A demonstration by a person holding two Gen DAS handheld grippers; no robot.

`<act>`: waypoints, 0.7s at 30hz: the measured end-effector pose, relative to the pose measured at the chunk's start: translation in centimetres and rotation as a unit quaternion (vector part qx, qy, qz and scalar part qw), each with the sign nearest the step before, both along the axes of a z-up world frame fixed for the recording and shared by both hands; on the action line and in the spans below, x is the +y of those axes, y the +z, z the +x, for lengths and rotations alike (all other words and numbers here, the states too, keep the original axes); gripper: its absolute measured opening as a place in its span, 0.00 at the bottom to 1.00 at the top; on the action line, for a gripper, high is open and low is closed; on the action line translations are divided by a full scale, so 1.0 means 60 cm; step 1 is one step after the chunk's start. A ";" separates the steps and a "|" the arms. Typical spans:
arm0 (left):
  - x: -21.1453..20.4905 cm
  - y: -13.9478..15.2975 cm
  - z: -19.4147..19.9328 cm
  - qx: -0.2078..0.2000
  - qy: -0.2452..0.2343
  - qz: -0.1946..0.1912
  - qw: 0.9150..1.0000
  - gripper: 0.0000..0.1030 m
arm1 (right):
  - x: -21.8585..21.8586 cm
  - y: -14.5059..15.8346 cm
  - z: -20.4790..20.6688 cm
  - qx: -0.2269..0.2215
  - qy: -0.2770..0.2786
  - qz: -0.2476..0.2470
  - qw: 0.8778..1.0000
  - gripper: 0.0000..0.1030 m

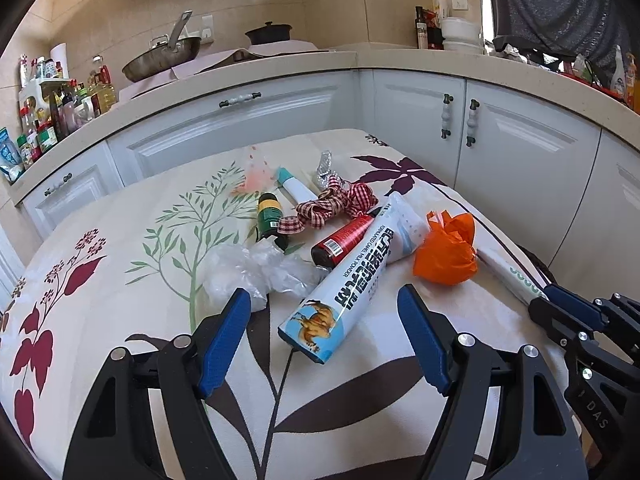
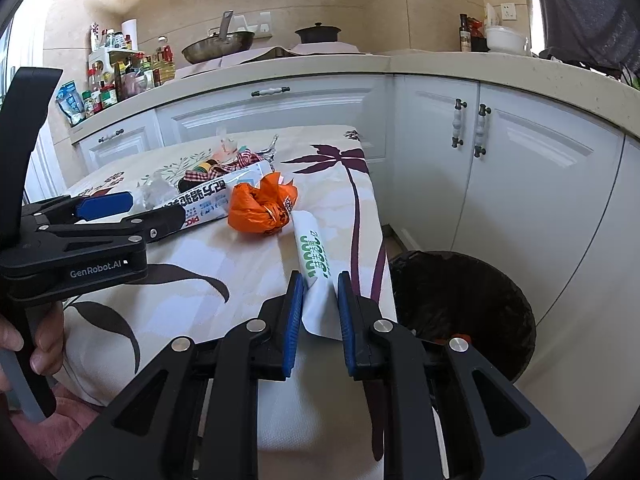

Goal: Collect trash
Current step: 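Grasp the white-blue printed tube with the left gripper and lift it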

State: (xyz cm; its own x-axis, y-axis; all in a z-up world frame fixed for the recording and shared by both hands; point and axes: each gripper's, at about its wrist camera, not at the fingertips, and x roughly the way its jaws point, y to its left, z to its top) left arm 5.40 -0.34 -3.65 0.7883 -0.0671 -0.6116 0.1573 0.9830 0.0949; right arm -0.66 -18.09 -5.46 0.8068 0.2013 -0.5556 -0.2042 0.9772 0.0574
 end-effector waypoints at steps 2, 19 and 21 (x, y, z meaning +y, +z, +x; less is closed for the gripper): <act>0.000 -0.002 0.000 0.001 0.000 0.001 1.000 0.66 | 0.001 0.000 0.000 0.000 0.000 0.000 1.000 0.17; -0.009 -0.012 -0.010 -0.006 -0.019 0.022 1.000 0.10 | 0.002 0.001 0.000 -0.001 -0.001 0.000 1.000 0.17; -0.007 -0.012 -0.012 -0.007 -0.019 0.019 1.000 0.08 | 0.002 0.002 0.002 -0.001 -0.002 0.000 1.000 0.17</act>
